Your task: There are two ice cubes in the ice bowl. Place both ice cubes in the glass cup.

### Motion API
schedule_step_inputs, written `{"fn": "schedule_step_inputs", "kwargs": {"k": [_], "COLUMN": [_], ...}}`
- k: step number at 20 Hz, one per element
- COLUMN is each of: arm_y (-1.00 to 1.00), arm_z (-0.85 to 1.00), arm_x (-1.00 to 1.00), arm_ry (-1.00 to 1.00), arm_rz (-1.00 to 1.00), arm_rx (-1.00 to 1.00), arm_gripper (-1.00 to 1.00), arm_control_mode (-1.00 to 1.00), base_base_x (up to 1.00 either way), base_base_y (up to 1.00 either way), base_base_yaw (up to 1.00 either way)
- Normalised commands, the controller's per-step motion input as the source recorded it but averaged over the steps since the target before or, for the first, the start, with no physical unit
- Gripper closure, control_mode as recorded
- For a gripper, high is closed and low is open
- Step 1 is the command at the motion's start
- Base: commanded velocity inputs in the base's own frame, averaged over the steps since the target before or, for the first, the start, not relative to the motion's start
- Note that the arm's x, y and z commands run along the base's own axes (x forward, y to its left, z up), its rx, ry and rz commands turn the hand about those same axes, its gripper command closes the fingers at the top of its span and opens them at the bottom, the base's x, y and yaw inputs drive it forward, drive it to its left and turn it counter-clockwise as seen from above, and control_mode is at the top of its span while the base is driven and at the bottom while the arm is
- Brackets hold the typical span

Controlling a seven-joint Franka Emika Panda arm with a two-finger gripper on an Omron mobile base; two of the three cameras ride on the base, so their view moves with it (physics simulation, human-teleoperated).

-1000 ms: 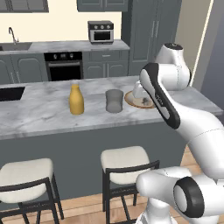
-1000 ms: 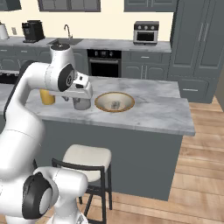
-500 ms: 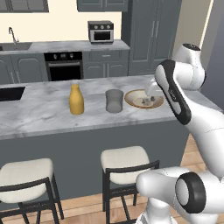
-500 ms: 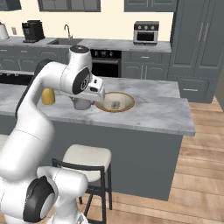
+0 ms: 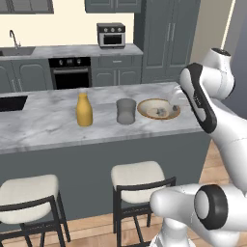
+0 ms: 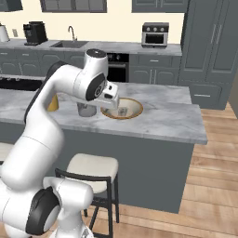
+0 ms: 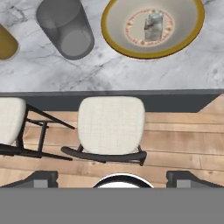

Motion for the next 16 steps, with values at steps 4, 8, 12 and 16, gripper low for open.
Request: {"fn": "schedule_step_inputs", "kwargs": {"k": [4, 8, 12, 16], "arm_y": [-0.12, -0.15, -0.17, -0.15], "arm_z": [0.00, 0.00, -0.03, -0.03], "arm_x": [0.08, 0.20, 0.46, 0.58], "arm_ry": [0.00, 0.03, 0.05, 0.05], "arm_rz": [0.00, 0.00, -0.05, -0.09], "arm_rx": [0.00, 0.00, 0.01, 0.00], "arm_gripper": [-1.00, -1.00, -1.00, -1.00], "arm_control_mode": [-1.00, -1.00, -1.00, -1.00], "base_base_x": [0.00, 0.00, 0.00, 0.00], "base_base_y": [0.00, 0.00, 0.00, 0.00], "base_base_yaw": [0.00, 0.00, 0.00, 0.00]}}
